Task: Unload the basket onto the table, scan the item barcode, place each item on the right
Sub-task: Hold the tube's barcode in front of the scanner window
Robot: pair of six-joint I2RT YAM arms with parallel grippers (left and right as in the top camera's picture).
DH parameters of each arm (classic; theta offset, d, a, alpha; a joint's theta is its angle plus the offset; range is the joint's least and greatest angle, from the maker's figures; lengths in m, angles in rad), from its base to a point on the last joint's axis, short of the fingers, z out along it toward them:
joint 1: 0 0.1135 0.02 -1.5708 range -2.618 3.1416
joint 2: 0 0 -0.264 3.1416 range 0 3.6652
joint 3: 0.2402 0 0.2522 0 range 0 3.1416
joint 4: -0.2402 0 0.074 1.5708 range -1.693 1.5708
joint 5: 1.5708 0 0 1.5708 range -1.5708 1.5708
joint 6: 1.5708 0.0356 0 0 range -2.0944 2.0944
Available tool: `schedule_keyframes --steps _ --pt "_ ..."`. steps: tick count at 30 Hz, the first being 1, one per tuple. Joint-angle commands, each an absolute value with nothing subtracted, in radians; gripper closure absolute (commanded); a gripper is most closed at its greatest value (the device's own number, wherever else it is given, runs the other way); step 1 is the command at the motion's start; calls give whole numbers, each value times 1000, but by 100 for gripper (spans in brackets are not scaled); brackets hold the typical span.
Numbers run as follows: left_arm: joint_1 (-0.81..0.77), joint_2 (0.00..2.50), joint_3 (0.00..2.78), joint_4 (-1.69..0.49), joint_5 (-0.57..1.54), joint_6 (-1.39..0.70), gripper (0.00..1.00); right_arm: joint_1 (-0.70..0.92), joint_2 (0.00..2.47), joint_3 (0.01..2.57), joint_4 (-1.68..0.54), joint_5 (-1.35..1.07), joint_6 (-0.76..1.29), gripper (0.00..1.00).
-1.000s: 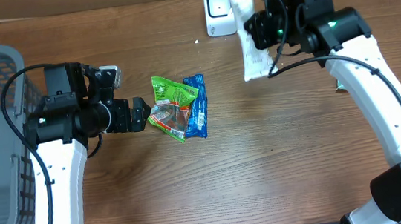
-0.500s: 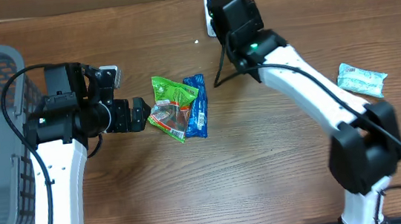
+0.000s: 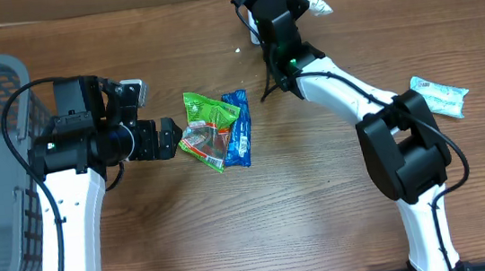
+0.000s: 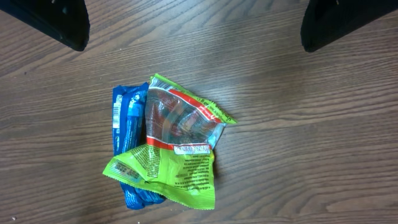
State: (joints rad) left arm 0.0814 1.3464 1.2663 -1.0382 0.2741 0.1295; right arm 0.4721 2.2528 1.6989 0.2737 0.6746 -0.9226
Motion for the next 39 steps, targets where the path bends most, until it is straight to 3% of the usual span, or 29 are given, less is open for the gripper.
schedule_keyframes --steps 1,17,39 --pt "78 1347 1266 -1035 285 115 0 442 2289 1717 329 595 -1081 96" --pt "78 1347 1266 -1035 285 115 1 363 2322 1717 381 252 -1165 96" --pt "78 1348 1266 -1035 285 115 0 344 2389 1717 448 297 -1292 96"
